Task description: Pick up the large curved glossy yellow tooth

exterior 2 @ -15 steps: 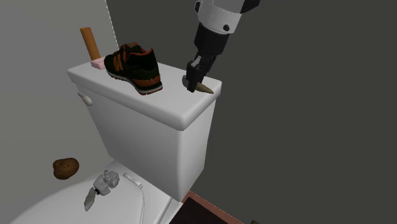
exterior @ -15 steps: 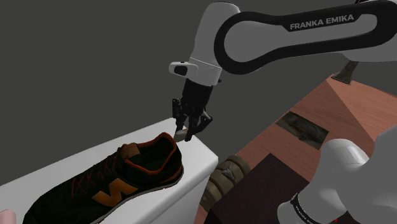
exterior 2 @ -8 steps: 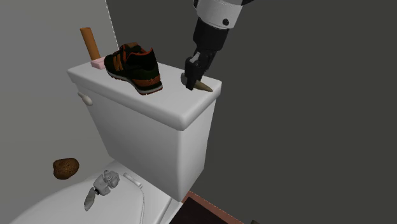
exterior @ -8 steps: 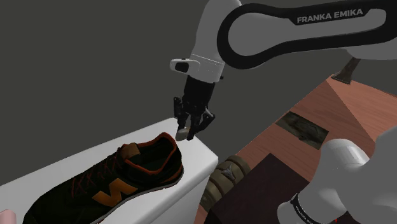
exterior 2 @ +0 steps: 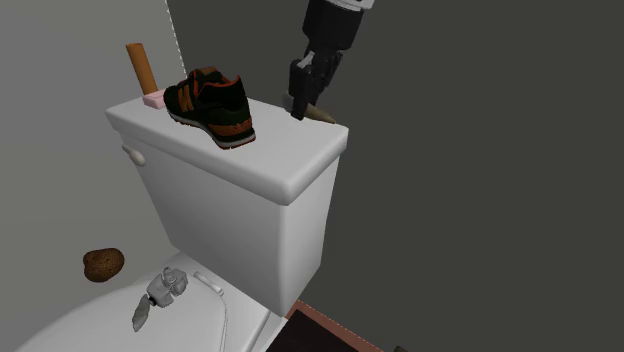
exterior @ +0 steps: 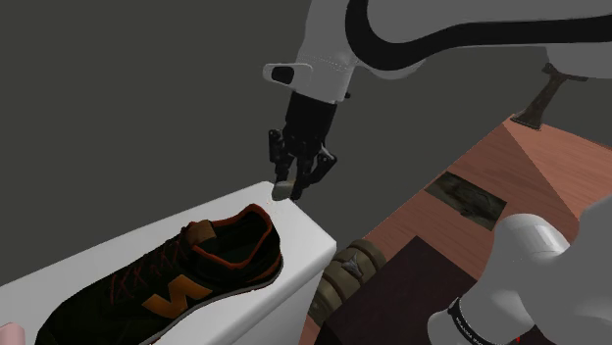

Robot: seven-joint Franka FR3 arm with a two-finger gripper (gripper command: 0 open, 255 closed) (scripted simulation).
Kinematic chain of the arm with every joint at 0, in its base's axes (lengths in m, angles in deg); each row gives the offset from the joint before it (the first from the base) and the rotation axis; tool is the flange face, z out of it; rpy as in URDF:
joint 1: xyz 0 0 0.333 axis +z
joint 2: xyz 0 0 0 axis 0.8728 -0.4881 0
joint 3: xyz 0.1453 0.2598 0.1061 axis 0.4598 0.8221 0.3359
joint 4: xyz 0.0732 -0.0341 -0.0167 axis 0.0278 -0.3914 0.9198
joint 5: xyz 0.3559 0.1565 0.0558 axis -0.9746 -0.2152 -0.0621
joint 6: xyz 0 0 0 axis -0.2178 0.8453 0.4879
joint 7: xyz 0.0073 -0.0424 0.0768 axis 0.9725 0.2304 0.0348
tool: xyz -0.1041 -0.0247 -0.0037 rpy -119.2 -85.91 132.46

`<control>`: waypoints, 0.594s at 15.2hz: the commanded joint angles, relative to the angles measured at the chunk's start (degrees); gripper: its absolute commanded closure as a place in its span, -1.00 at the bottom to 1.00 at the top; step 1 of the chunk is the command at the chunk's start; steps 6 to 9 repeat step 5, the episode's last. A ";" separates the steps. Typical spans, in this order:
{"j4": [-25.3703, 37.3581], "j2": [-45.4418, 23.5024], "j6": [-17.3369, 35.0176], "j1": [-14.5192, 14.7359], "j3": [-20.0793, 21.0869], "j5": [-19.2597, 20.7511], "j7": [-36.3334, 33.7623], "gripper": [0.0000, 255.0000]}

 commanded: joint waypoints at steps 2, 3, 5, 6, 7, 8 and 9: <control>2.15 0.07 -2.18 -0.05 -0.09 0.22 -0.59 1.00; 2.92 0.07 -2.91 -0.06 -0.11 0.29 -0.80 1.00; 3.03 0.06 -3.02 -0.06 -0.11 0.30 -0.83 1.00; 3.03 0.06 -3.02 -0.06 -0.11 0.30 -0.83 1.00; 3.03 0.06 -3.02 -0.06 -0.11 0.30 -0.83 1.00; 3.03 0.06 -3.02 -0.06 -0.11 0.30 -0.83 1.00; 3.03 0.06 -3.02 -0.06 -0.11 0.30 -0.83 1.00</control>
